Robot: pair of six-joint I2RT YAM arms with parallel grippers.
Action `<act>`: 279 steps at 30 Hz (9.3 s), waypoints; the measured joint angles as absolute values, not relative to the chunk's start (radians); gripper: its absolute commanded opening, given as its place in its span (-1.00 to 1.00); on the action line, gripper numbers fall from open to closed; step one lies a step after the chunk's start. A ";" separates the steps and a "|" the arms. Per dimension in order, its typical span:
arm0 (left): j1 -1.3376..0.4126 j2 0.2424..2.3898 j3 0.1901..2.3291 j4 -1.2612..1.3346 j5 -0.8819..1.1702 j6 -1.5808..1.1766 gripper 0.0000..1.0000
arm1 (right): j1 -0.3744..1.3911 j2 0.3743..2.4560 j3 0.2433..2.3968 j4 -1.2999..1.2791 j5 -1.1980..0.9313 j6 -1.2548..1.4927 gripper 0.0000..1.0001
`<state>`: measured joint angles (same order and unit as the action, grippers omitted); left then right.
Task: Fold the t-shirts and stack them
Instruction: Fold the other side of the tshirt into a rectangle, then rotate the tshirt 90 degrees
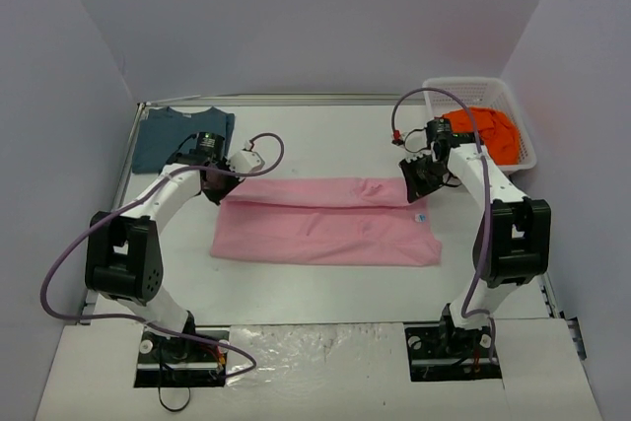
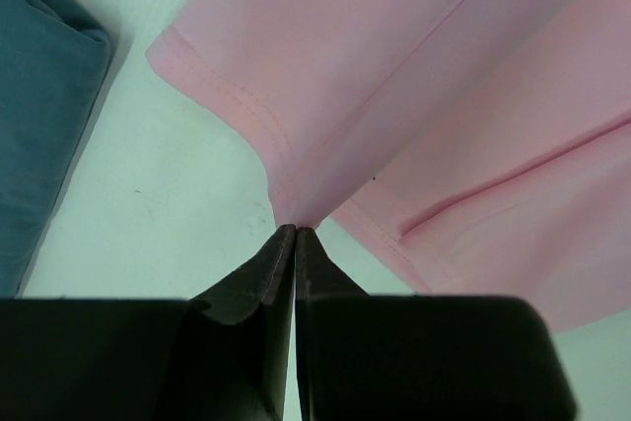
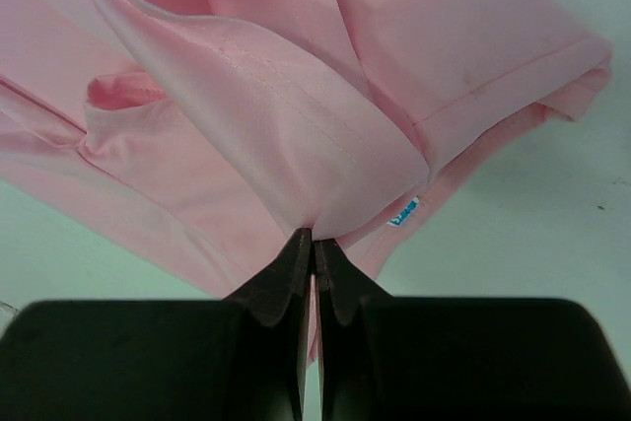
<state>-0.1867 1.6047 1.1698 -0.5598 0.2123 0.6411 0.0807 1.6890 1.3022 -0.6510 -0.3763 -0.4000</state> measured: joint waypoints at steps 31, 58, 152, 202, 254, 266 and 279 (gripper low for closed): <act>-0.232 1.508 1.304 -0.721 0.111 0.619 -0.64 | 0.121 1.692 1.361 -0.807 -0.429 -0.498 -0.17; -0.106 1.395 1.295 -0.859 0.187 0.519 -0.60 | 0.183 2.052 1.607 -0.811 -0.587 -0.588 -0.20; -0.075 1.361 1.246 -0.848 0.271 0.501 -0.46 | 0.447 2.022 1.477 -0.791 -0.658 -0.554 -0.48; -0.313 1.891 1.304 -0.688 0.224 0.520 -0.95 | -0.025 1.956 1.269 -0.757 -0.374 -0.504 -1.00; -1.023 2.175 1.663 -1.039 0.530 0.423 -0.95 | 0.287 2.733 2.601 -0.661 -0.405 -0.259 -0.72; -1.045 2.267 1.779 -1.106 0.627 0.382 -0.95 | 0.317 2.734 2.595 -0.643 -0.419 -0.290 -0.71; -1.065 2.239 1.807 -1.121 0.503 0.401 -0.77 | 0.348 2.630 2.498 -0.564 -0.348 -0.288 -0.02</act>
